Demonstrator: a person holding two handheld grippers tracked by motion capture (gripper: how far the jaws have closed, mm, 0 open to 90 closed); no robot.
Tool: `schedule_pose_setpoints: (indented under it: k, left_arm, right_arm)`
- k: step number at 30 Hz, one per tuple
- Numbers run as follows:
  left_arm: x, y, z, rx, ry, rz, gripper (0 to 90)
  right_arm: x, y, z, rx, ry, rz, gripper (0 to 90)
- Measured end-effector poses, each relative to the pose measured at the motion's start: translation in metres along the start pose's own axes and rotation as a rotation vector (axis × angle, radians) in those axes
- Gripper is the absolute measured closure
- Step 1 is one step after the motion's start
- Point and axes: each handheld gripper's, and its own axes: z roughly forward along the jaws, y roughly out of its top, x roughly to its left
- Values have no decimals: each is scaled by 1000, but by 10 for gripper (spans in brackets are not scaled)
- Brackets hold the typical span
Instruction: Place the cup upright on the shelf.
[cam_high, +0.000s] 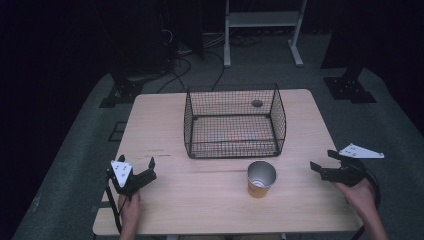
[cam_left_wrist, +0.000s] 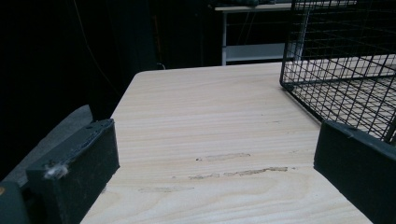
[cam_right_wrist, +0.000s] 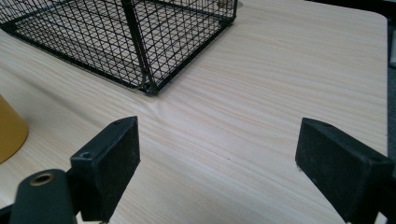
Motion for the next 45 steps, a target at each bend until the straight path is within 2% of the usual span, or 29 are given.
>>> schedule_pose_setpoints:
  k: [6, 12, 14, 17, 26, 28, 30, 34, 37, 39, 43, 45]
  left_arm:
    - [0, 0, 0, -1, 1, -2, 0]
    - [0, 0, 0, -3, -4, 1, 0]
    - [0, 0, -1, -3, -4, 0, 0]
    - [1, 0, -1, -6, -4, -5, 0]
    - [1, 0, -1, -7, -6, -5, 0]
    - [1, 0, -1, -7, -6, -5, 0]
    - [1, 0, -1, -7, -6, -5, 0]
    - [1, 0, -1, -7, -6, -5, 0]
    - [1, 0, -1, -7, -7, -5, 0]
    - [1, 0, -1, -7, -7, -5, 0]
    - [1, 0, -1, -8, -8, -6, 0]
    - [1, 0, -1, -8, -8, -7, 0]
  right_arm:
    - [-1, -7, -7, -13, -6, 14, 132]
    - [10, -17, -13, -29, 13, 15, 131]
    - [22, -21, -17, -48, 42, 15, 127]
    - [30, -22, -19, -53, 60, 9, 126]
    - [70, -22, -19, -49, 146, -61, 90]
    - [82, -22, -17, -53, 179, -78, 89]
    - [84, -22, -16, -56, 185, -80, 89]
    - [103, -21, -10, -53, 226, -106, 80]
    - [109, -21, -8, -49, 235, -116, 80]
    - [115, -20, -5, -60, 258, -111, 80]
    - [125, -18, 0, -61, 272, -127, 72]
    - [130, -16, 4, -62, 289, -121, 56]
